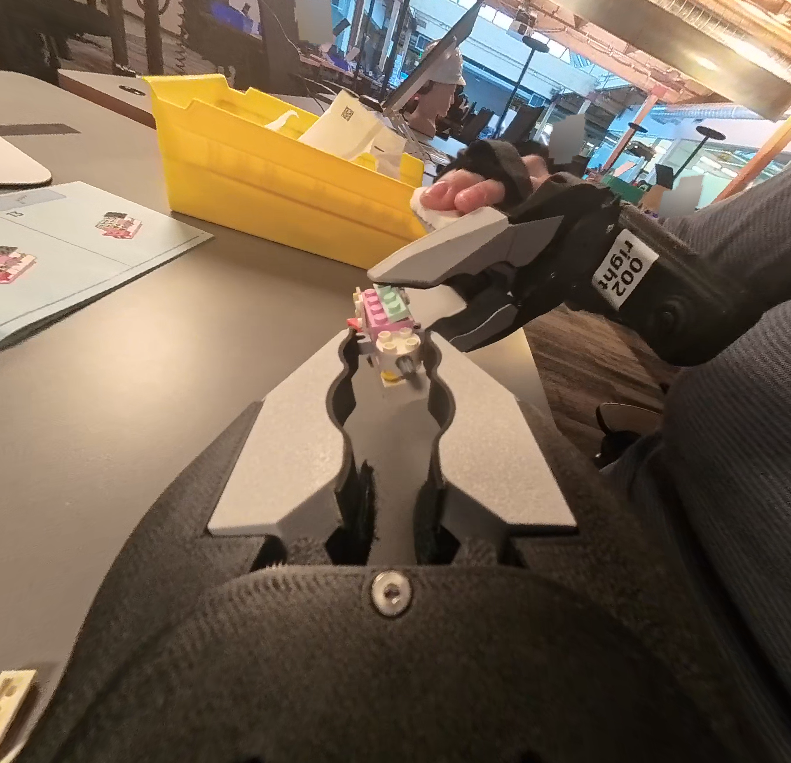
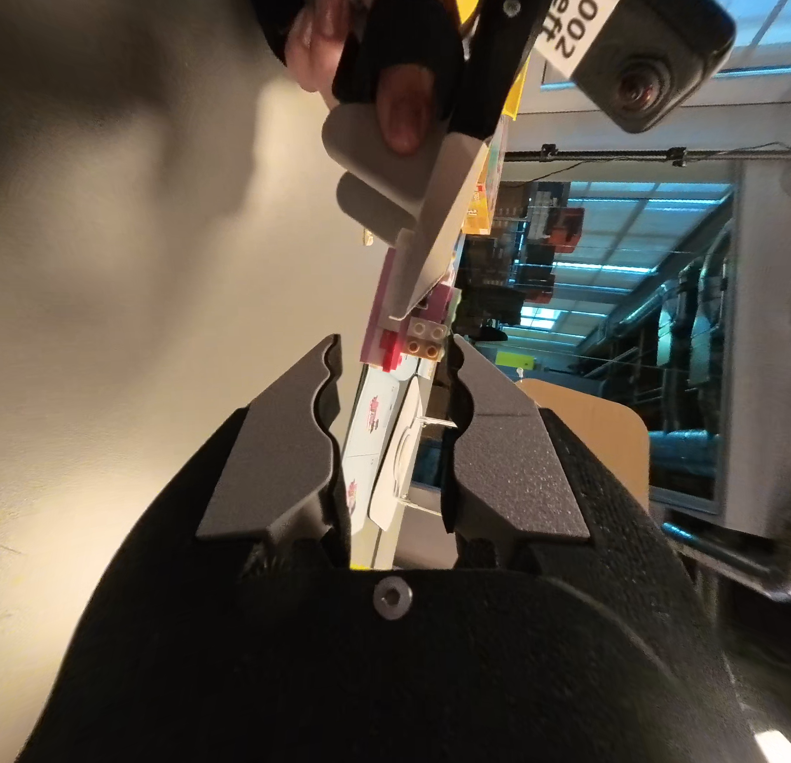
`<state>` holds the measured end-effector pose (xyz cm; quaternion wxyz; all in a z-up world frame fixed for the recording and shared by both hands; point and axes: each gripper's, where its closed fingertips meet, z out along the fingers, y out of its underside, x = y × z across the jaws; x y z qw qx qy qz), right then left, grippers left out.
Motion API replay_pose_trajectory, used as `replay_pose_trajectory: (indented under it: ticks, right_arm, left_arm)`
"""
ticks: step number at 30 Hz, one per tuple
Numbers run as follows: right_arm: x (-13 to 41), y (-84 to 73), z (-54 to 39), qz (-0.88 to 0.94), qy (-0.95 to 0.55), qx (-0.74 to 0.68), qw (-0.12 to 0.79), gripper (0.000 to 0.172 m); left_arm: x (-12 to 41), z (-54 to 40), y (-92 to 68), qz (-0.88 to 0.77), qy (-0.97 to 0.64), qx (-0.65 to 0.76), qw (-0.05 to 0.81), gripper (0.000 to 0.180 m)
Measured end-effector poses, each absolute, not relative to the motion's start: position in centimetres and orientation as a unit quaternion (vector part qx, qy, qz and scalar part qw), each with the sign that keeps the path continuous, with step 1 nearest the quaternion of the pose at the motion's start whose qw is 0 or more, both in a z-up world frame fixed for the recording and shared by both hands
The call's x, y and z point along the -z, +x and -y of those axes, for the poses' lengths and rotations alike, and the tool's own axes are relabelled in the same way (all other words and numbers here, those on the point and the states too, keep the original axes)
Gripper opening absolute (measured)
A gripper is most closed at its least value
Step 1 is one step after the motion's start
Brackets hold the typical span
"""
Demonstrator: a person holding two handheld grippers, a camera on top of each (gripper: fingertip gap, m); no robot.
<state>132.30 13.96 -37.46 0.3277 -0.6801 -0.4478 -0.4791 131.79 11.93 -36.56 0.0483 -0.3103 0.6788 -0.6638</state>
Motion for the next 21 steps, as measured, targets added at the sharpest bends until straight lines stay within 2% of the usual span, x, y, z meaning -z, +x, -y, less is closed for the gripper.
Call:
replay_pose_trajectory:
  ticks: [6,21]
  right_arm:
    - [37.82,131.99,-13.65,0.440,-0.703,0.435,0.351,0.065]
    - [37.46,132.28,-13.33,0.434,-0.709,0.424,0.359,0.065]
  left_arm:
    - [36.44,-12.09,131.88,-0.683,-0.305,0.660,0.070,0.029]
    - [36.63,-12.28,132.15,-0.690,-0.308,0.650,0.088,0.029]
